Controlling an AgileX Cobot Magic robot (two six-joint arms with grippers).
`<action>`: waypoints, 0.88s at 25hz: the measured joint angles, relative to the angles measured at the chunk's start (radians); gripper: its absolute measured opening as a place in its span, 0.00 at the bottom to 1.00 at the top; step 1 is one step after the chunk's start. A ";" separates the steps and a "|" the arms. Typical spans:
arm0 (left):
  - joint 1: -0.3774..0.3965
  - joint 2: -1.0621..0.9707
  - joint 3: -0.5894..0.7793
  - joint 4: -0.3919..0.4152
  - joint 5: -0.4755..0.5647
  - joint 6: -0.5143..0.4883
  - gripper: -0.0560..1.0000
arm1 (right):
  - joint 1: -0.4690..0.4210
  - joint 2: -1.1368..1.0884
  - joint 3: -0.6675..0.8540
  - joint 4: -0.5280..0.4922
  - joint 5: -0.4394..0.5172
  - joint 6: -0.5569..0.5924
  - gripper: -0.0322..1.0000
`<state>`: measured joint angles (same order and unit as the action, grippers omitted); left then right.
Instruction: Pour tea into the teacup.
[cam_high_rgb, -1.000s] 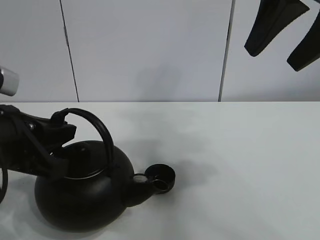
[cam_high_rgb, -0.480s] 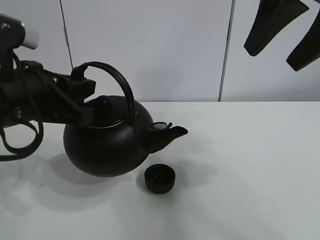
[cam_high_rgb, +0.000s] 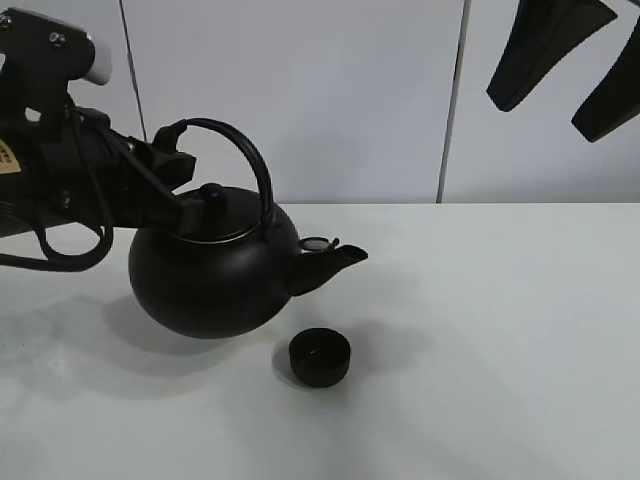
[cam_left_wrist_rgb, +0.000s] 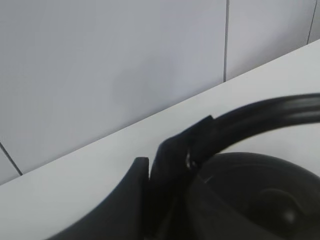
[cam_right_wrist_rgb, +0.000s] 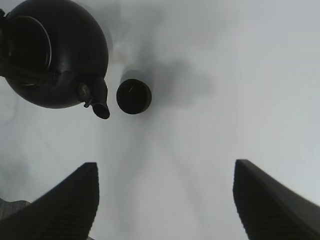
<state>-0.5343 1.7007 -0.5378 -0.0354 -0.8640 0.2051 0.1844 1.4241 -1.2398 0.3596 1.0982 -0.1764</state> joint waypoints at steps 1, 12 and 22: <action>0.000 0.002 0.000 -0.003 0.003 0.013 0.16 | 0.000 0.000 0.000 0.000 0.000 0.000 0.53; 0.011 0.098 -0.006 -0.023 -0.033 0.064 0.16 | 0.000 0.000 0.000 0.002 0.000 0.000 0.53; 0.051 0.099 -0.011 -0.012 -0.054 0.127 0.16 | 0.000 0.000 0.000 0.002 0.000 0.000 0.53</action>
<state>-0.4830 1.7998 -0.5491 -0.0472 -0.9183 0.3319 0.1844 1.4241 -1.2398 0.3621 1.0982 -0.1764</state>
